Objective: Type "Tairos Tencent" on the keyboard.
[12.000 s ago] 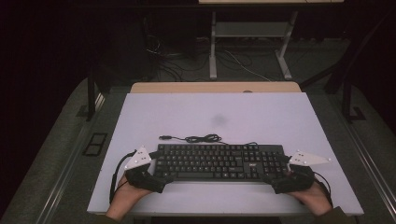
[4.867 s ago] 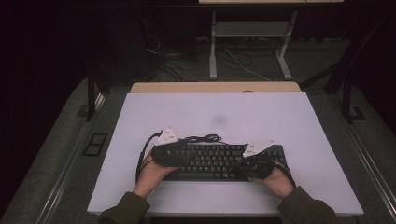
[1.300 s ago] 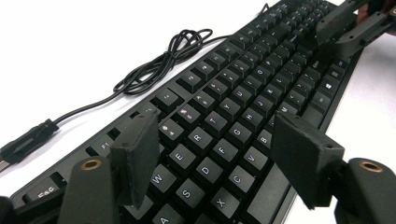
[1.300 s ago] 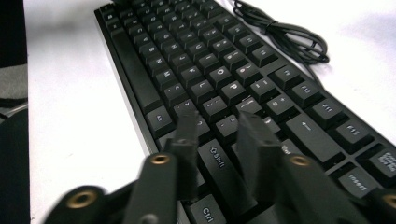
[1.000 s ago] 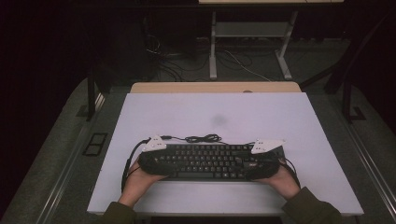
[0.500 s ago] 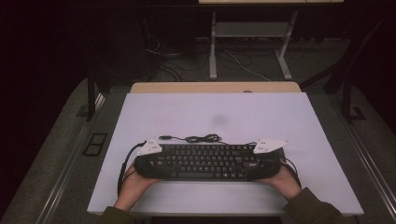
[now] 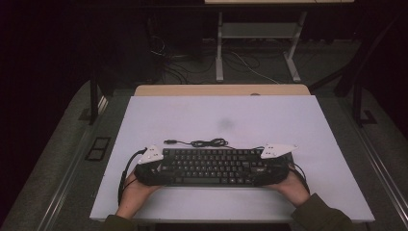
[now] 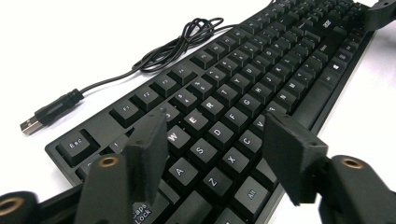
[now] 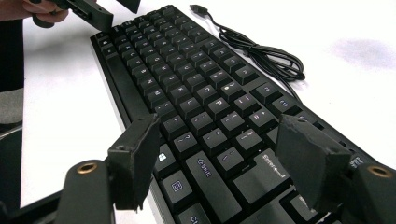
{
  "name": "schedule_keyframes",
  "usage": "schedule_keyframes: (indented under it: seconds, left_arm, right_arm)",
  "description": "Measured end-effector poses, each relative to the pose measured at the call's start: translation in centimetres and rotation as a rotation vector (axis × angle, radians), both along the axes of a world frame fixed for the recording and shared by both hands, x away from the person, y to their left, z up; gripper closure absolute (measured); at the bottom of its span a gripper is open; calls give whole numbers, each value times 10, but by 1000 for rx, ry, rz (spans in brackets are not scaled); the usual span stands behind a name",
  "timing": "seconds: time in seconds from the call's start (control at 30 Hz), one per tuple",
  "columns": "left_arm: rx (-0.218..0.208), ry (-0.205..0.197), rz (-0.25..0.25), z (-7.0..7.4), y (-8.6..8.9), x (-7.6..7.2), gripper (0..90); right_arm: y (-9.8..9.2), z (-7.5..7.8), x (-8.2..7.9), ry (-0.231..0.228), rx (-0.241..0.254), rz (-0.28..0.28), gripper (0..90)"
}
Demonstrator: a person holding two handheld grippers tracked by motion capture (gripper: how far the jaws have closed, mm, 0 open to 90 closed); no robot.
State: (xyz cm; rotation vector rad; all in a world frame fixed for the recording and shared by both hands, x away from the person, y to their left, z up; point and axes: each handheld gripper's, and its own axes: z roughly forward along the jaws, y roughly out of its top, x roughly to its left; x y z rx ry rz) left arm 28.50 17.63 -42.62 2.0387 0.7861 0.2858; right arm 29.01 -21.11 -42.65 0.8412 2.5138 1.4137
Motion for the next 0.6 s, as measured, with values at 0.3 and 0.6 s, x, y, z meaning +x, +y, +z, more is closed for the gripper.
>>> schedule_keyframes:
  seconds: [0.3, 0.6]
  left_arm:
    - [2, 4, 18, -3, 6, 4, 624]
    - [30, 20, 27, -3, 6, 6, 789]
  right_arm:
    - [1, -1, 0, 1, 0, 0, 303]
    - [2, -2, 0, 3, -4, 2, 304]
